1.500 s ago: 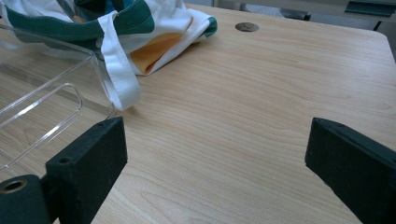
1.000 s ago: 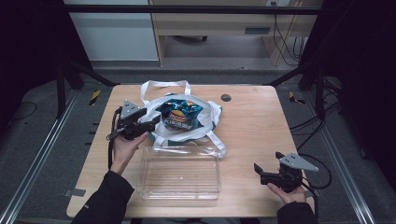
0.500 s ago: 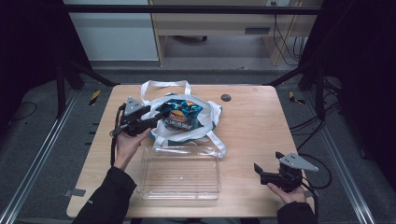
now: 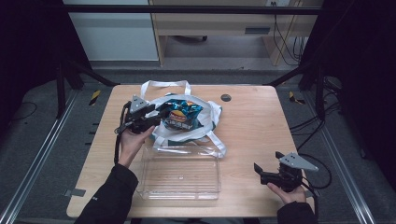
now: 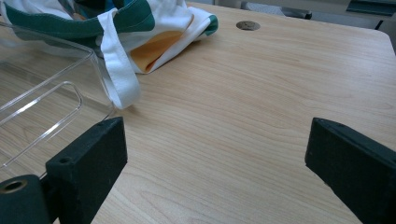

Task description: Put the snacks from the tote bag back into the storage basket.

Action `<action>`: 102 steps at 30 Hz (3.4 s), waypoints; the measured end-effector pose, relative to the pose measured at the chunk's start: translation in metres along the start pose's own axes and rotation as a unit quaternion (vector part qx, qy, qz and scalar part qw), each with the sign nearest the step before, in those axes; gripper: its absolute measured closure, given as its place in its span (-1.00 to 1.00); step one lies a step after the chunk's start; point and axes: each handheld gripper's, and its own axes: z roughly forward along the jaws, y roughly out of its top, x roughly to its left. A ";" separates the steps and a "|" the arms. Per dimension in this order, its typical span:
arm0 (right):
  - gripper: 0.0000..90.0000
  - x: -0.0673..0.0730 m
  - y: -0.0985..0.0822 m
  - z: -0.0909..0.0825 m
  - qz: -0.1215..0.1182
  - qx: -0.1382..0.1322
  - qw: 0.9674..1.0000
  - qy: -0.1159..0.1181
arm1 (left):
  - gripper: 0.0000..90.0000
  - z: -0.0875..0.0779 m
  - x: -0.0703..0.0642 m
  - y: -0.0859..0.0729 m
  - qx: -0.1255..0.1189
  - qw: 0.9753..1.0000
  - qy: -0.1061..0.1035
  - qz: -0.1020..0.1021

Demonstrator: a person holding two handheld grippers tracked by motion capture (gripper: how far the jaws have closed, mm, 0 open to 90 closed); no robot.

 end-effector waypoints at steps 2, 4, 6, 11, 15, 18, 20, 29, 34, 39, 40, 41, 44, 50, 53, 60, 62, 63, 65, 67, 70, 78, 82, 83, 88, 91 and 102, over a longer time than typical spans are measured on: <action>-0.87 0.000 0.000 0.000 0.000 0.000 1.000 0.000 | 0.16 0.002 0.001 -0.001 0.003 1.000 0.000 -0.002; -0.87 0.000 0.000 0.000 0.000 0.000 1.000 0.000 | 0.19 0.003 0.001 -0.001 0.004 1.000 -0.001 -0.002; -0.87 0.000 0.000 0.000 0.000 0.000 1.000 0.000 | 0.22 0.005 0.002 -0.002 0.005 1.000 -0.003 -0.003; -0.87 0.000 0.000 0.000 -0.001 0.001 1.000 0.000 | 0.32 0.007 0.003 -0.002 -0.003 1.000 -0.008 -0.004; -0.87 0.000 0.000 0.001 -0.001 0.001 1.000 0.001 | 0.39 0.009 0.002 -0.001 -0.002 1.000 -0.013 -0.007; -0.87 0.000 0.000 0.000 -0.001 0.001 1.000 0.001 | 0.45 0.010 0.001 0.000 -0.002 1.000 -0.013 -0.005; -0.87 0.000 0.000 0.000 -0.001 0.001 1.000 0.001 | 0.55 0.011 -0.001 0.001 0.000 1.000 -0.016 -0.006; -0.87 0.000 0.000 0.001 -0.001 0.001 1.000 0.002 | 0.91 0.010 -0.005 0.002 0.007 1.000 -0.009 -0.011; -0.87 0.000 0.000 0.001 -0.001 0.002 1.000 0.002 | 0.98 0.010 -0.008 0.003 0.007 1.000 -0.007 -0.019; -0.87 0.000 0.000 0.000 0.000 0.003 1.000 0.002 | 0.99 0.009 -0.010 0.002 0.003 1.000 -0.010 -0.027; -0.87 0.000 0.000 0.001 0.000 0.002 1.000 0.002 | 0.99 0.009 -0.010 0.002 0.003 1.000 -0.012 -0.029; -0.87 0.000 0.000 0.001 -0.002 0.002 1.000 0.002 | 0.99 0.009 -0.010 0.002 0.003 0.999 -0.013 -0.029; -0.87 0.000 0.000 0.001 -0.001 0.003 1.000 0.001 | 0.99 0.006 -0.010 0.000 0.001 0.999 -0.013 -0.031; -0.87 0.000 0.000 0.001 -0.001 0.003 1.000 0.001 | 0.99 -0.001 -0.013 -0.002 -0.002 0.999 -0.012 -0.044; -0.87 0.000 0.000 0.000 0.000 0.003 1.000 0.001 | 0.98 -0.006 -0.017 -0.005 0.001 0.999 -0.010 -0.042; -0.87 0.001 0.000 0.001 -0.003 0.003 1.000 0.001 | 0.56 -0.009 -0.015 -0.005 -0.019 0.999 -0.014 -0.032; -0.87 0.001 0.000 0.001 -0.003 0.003 1.000 0.000 | 0.36 -0.010 -0.015 0.001 -0.027 0.999 -0.005 -0.021; -0.87 0.000 0.000 0.001 -0.003 0.003 1.000 0.000 | 0.30 -0.010 -0.014 0.003 -0.027 0.999 -0.004 -0.020; -0.87 0.000 0.000 0.001 -0.004 0.003 1.000 0.001 | 0.25 -0.010 -0.014 0.006 -0.029 0.999 -0.003 -0.017; -0.87 0.000 0.000 0.001 -0.003 0.003 1.000 0.001 | 0.25 -0.009 -0.014 0.008 -0.030 0.999 -0.004 -0.020; -0.87 0.001 0.000 0.001 -0.002 0.003 1.000 0.001 | 0.34 -0.004 -0.015 0.009 -0.020 1.000 -0.005 -0.019; -0.87 0.001 0.000 0.001 -0.001 0.005 1.000 0.004 | 0.78 0.004 -0.011 0.007 0.000 0.999 -0.017 -0.031; -0.87 0.000 0.000 0.001 -0.003 0.004 1.000 0.002 | 0.94 0.003 -0.014 0.007 0.003 1.000 -0.007 -0.024; -0.87 0.000 0.000 0.001 -0.003 0.003 1.000 0.002 | 0.96 0.003 -0.016 0.007 0.003 1.000 -0.007 -0.023; -0.87 0.001 0.000 0.001 -0.002 0.004 1.000 0.002 | 0.98 0.001 -0.019 0.007 -0.007 0.999 -0.012 -0.044; -0.87 0.000 0.000 0.001 -0.003 0.003 1.000 0.002 | 0.99 -0.001 -0.020 0.007 -0.015 0.998 -0.015 -0.053; -0.87 0.001 0.000 0.000 -0.002 0.001 1.000 0.002 | 0.99 -0.019 -0.028 0.017 -0.052 0.996 -0.029 -0.063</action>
